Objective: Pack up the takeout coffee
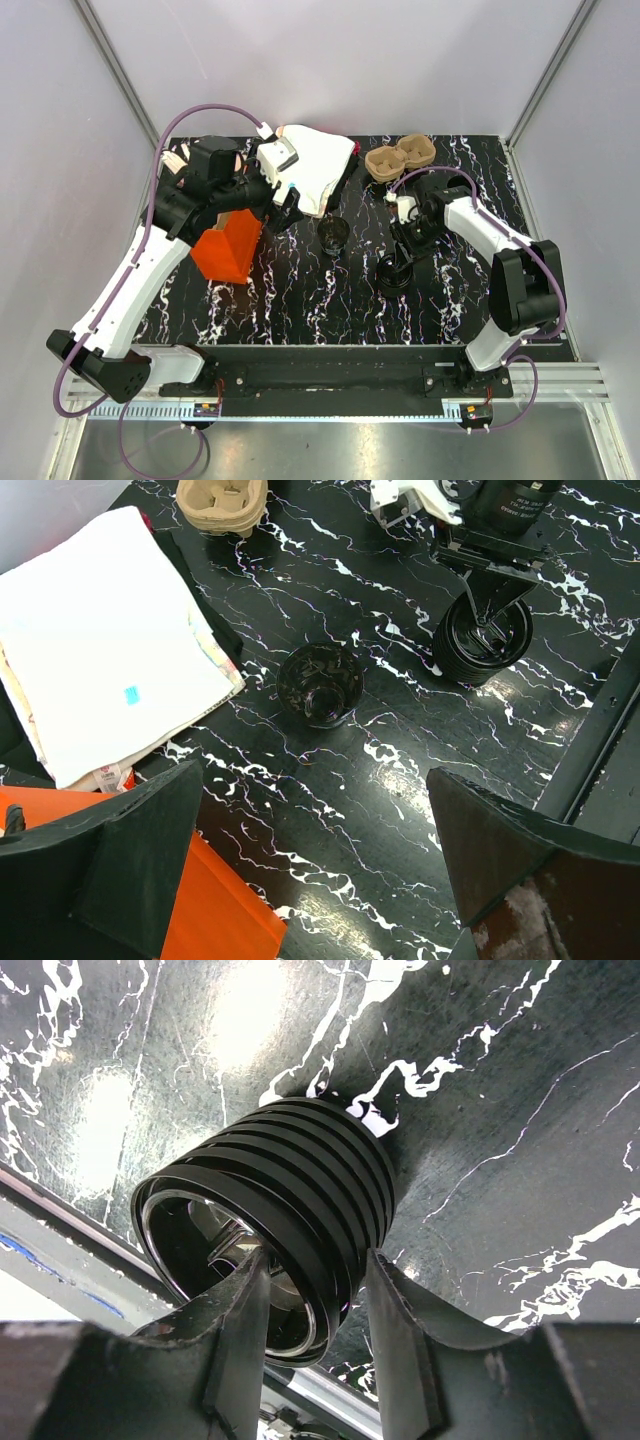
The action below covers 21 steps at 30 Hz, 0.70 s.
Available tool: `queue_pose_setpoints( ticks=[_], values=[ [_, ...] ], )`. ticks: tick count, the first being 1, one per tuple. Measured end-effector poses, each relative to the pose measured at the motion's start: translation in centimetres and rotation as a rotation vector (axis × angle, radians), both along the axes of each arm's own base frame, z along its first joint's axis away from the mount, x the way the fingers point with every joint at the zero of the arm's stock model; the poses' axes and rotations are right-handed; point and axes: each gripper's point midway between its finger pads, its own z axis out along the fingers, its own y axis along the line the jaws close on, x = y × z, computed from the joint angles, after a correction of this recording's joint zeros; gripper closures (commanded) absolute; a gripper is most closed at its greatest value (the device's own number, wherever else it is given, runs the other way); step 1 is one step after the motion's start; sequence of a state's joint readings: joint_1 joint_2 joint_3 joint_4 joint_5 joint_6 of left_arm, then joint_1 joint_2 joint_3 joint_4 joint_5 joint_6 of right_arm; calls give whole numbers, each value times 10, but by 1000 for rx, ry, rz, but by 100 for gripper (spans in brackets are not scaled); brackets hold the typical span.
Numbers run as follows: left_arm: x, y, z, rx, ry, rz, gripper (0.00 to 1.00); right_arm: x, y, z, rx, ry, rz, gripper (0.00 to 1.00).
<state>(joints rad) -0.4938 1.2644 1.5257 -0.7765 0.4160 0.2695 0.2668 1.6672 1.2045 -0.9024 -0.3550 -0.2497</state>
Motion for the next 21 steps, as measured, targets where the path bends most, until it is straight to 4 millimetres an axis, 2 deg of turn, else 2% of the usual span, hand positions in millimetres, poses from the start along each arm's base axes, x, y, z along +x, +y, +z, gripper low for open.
queue_pose_setpoints(
  ticks=[4,7,21],
  values=[
    [-1,-1,0,0,1,-3,1,2,-6,0,-4,-7,-18,58],
    [-1,-1,0,0,1,-4,1,5,-17,2,-19,-18,-52,59],
    [-3,-3,0,0,1,-11,1,19,-110,10,-109,-94,-260,59]
  ],
)
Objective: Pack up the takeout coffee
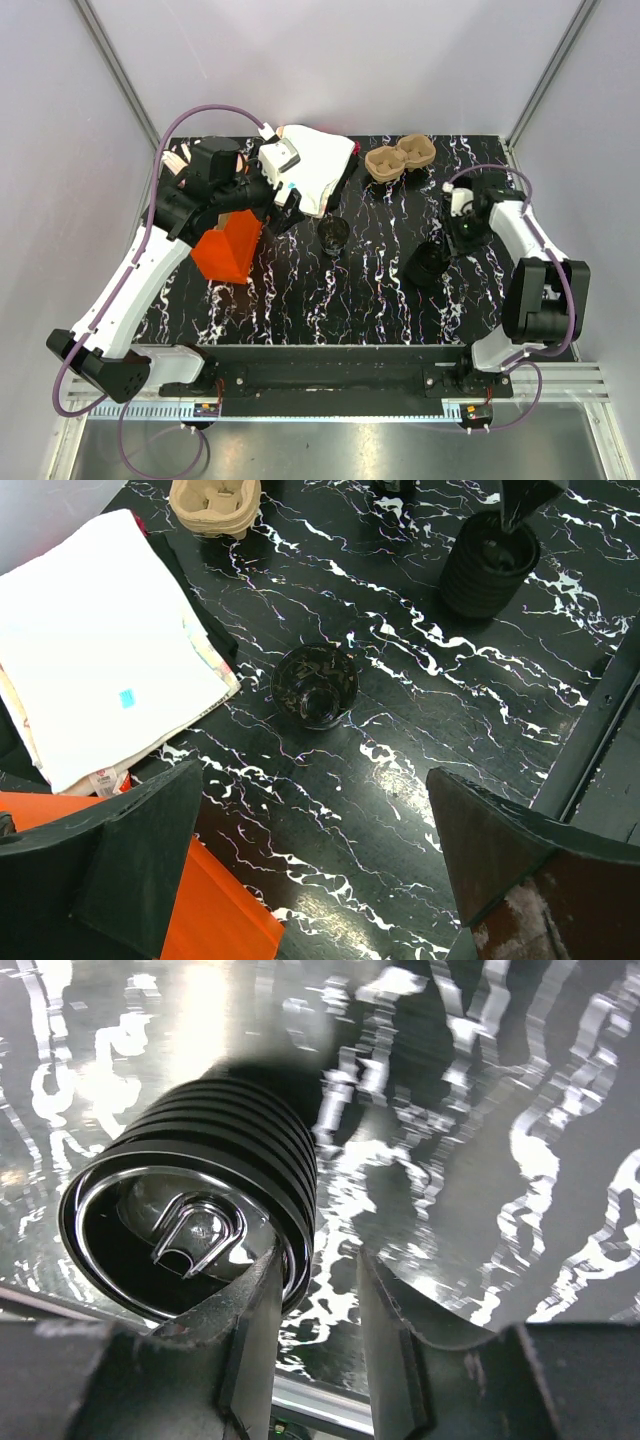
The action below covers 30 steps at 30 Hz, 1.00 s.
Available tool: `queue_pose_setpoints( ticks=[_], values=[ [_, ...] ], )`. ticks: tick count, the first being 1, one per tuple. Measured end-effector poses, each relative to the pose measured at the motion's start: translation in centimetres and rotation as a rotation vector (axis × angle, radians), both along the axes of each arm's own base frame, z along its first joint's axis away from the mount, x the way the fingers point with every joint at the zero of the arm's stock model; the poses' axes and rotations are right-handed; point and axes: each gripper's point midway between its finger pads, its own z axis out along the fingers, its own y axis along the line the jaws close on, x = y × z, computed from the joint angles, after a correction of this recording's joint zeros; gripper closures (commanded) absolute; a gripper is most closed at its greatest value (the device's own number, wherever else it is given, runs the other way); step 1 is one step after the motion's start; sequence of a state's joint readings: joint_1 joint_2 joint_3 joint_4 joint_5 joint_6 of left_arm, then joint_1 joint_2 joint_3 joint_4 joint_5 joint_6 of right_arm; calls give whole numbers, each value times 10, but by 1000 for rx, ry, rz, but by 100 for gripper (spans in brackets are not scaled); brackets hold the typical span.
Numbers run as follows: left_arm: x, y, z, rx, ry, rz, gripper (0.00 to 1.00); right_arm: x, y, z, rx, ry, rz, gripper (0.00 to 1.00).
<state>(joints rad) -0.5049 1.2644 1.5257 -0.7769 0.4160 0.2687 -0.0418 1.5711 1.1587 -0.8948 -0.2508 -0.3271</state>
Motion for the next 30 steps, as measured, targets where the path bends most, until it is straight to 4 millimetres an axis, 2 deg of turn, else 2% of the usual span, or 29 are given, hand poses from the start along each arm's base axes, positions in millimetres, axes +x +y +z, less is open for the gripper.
queue_pose_setpoints(
  ticks=[3,5,10,16,26,30],
  values=[
    [0,0,0,0,0,-1,1,0,-20,0,-4,-4,-46,59],
    [0,0,0,0,0,-2,1,1,-27,1,-3,-11,-61,59],
    [-1,-1,0,0,0,-4,1,0,-20,9,31,-34,-44,59],
    [-1,-2,0,-2,2,-3,1,-2,-21,9,25,-27,-41,61],
    [-1,-2,0,-2,3,-3,1,-1,-28,8,-14,-31,-49,71],
    [-1,-2,0,-2,3,-3,1,1,-29,8,-22,-37,-52,79]
  ],
)
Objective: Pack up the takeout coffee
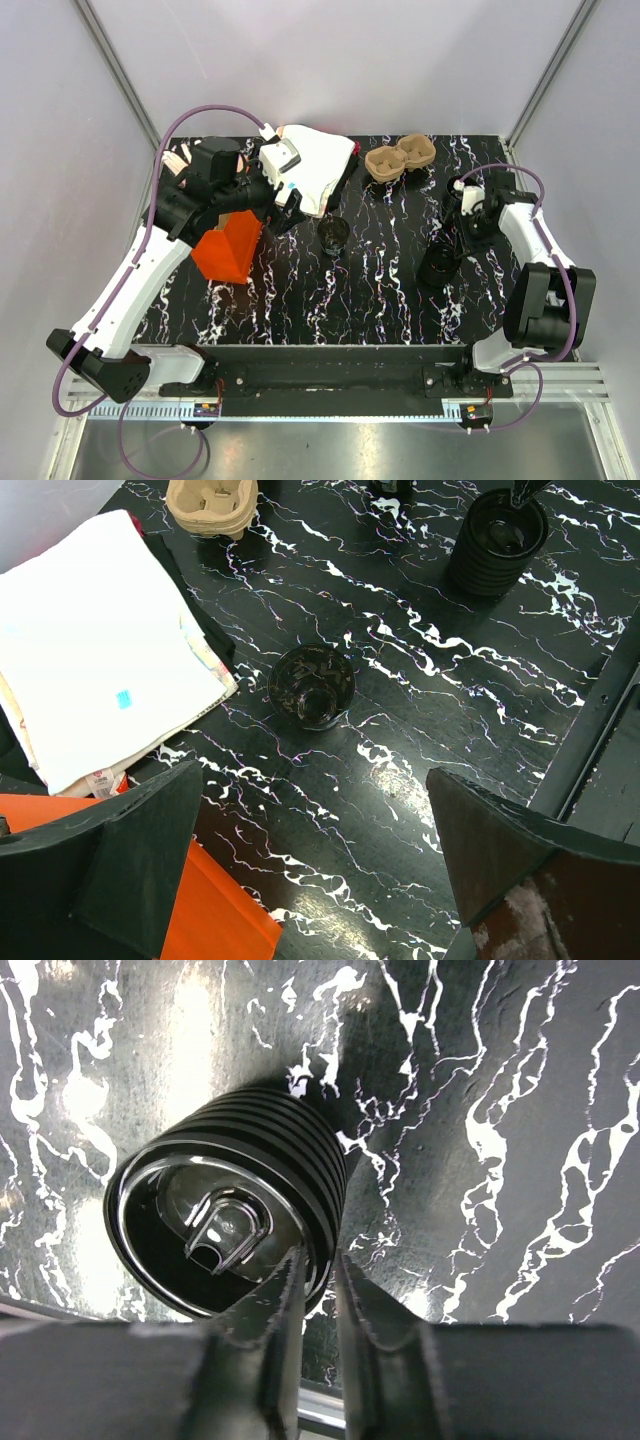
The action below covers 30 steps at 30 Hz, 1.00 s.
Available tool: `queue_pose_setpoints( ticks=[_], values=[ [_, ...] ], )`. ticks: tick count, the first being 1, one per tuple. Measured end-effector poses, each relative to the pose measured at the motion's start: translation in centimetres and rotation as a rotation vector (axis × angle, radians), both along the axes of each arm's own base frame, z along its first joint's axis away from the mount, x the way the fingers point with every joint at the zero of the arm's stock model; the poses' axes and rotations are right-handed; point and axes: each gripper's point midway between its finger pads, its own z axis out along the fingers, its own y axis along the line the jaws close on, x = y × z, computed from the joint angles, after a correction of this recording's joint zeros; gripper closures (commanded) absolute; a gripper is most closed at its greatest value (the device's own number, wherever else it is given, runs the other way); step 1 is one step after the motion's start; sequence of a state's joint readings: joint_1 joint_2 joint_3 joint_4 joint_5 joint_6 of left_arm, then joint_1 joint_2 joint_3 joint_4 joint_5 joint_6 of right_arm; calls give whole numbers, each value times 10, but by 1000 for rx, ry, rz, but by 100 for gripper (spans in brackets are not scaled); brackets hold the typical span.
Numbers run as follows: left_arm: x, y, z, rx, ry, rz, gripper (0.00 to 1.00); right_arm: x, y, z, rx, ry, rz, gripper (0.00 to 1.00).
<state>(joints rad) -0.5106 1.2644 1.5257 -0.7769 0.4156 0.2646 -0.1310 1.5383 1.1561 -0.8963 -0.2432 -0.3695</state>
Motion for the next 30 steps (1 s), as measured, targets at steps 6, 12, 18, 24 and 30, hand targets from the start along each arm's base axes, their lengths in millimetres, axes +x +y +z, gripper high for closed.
queue_pose_setpoints(
  ticks=[6,12,18,24,30],
  values=[
    [0,0,0,0,0,0,1,3,-4,2,-20,-18,-8,86],
    [0,0,0,0,0,-1,1,3,-8,4,-45,-27,-19,88],
    [0,-1,0,0,0,-2,1,6,-15,7,-85,-48,-35,88],
    [-1,-1,0,0,0,-3,1,9,-24,11,-131,-69,-53,89],
    [-1,-1,0,0,0,-3,1,12,-29,13,-157,-85,-64,89]
  ],
)
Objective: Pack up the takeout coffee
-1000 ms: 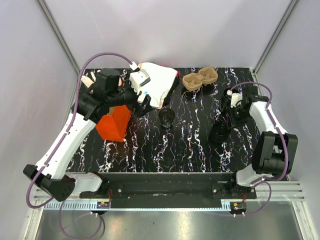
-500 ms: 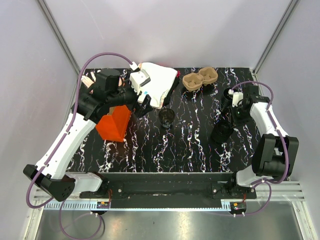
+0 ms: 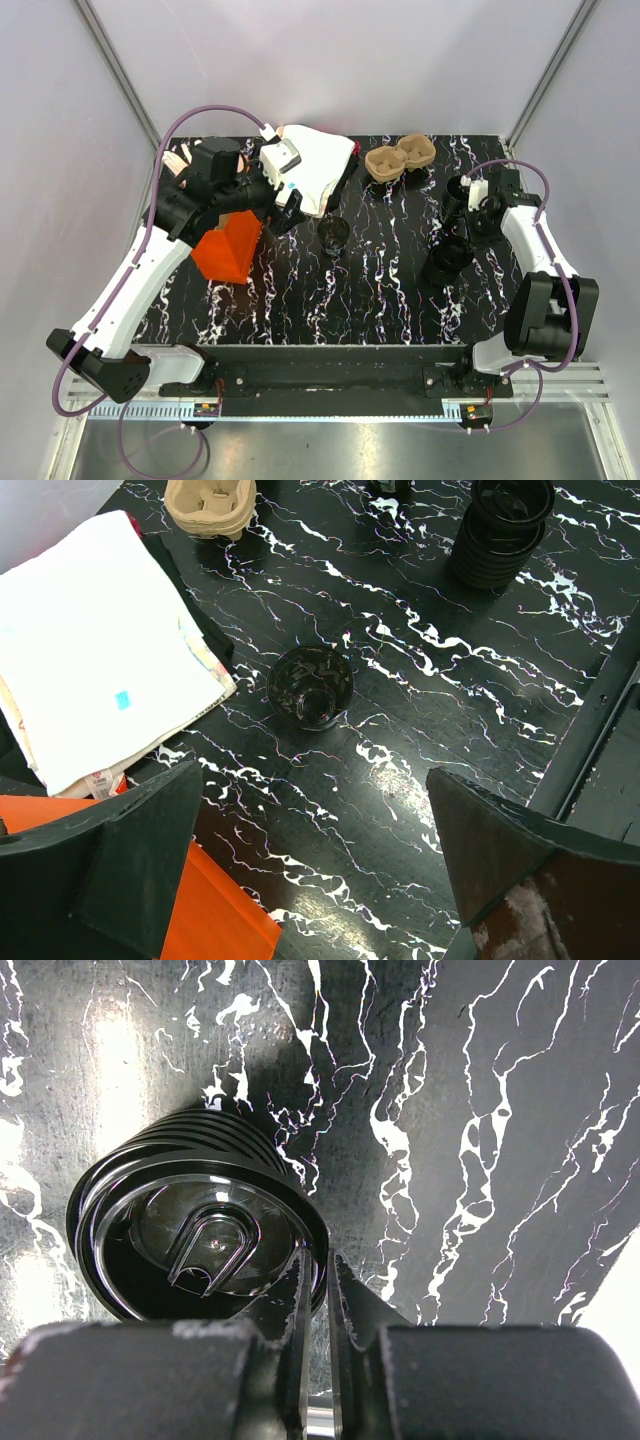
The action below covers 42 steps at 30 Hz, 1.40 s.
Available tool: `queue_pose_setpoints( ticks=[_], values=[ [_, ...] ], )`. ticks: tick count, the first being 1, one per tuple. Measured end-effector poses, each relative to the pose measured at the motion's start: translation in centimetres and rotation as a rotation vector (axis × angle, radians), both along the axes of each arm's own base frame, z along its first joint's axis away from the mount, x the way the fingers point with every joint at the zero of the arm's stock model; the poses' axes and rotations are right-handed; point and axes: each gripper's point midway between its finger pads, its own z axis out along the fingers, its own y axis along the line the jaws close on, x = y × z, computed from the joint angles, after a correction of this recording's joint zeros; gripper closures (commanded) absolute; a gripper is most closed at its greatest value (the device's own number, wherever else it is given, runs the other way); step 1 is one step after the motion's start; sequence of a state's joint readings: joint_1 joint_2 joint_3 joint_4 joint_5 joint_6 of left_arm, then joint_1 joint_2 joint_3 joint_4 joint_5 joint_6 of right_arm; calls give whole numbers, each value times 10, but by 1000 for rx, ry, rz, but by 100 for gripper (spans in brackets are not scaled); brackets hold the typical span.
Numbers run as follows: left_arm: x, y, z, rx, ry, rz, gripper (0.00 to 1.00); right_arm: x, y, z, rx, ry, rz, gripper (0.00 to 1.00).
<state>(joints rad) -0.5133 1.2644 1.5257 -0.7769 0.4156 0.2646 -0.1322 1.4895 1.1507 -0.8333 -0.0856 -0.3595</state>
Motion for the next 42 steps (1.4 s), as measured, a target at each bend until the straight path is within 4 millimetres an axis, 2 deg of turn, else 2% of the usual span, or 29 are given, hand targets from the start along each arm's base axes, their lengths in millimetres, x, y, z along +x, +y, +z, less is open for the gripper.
queue_pose_setpoints(
  ticks=[8,13,15,19,22,25,30,33,37,42],
  values=[
    [0,0,0,0,0,0,1,0,1,5,7,-16,-7,92],
    [0,0,0,0,0,0,1,2,3,22,13,-51,-13,91],
    [0,0,0,0,0,1,1,6,4,38,18,-84,-17,92],
    [1,1,0,1,1,7,1,21,8,87,31,-197,-14,91],
    [1,1,0,3,0,10,1,29,16,115,31,-263,3,92],
    [1,1,0,-2,4,11,1,35,38,135,41,-307,54,92],
    [1,-8,2,-38,27,0,1,34,103,153,86,-334,204,92],
    [3,-21,-4,-50,57,-15,1,34,135,164,114,-349,273,93],
    [5,-42,-15,-54,110,-36,1,37,166,171,117,-364,329,95],
    [19,-61,-18,-101,167,-10,1,35,197,168,123,-352,392,96]
  ],
)
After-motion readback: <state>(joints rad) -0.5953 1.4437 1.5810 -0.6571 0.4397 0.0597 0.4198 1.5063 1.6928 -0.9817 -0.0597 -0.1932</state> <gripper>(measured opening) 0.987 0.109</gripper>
